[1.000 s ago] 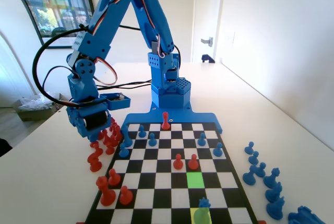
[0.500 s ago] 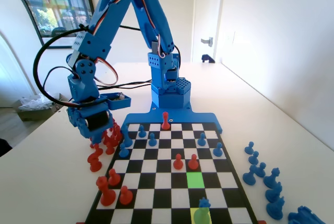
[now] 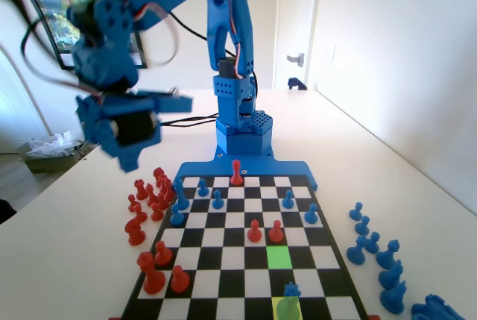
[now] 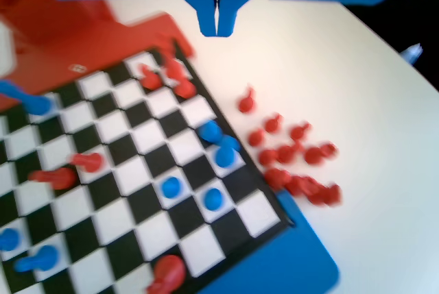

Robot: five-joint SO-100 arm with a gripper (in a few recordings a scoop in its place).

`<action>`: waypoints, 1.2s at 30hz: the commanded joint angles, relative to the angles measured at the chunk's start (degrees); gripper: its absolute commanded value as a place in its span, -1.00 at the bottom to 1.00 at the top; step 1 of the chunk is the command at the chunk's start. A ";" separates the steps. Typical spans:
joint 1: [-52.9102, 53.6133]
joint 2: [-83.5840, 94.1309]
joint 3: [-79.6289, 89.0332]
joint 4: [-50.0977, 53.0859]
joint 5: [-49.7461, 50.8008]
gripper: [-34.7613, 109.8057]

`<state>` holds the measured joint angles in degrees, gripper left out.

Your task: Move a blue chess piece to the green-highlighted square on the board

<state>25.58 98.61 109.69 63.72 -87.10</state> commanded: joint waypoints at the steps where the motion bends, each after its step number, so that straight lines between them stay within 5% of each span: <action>1: -5.62 8.35 0.70 1.23 0.62 -0.50; 16: -31.73 3.69 -5.10 6.15 2.81 -0.50; 36: -33.93 -19.42 -31.20 9.58 1.67 -0.49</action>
<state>-8.26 78.84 84.99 71.98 -84.46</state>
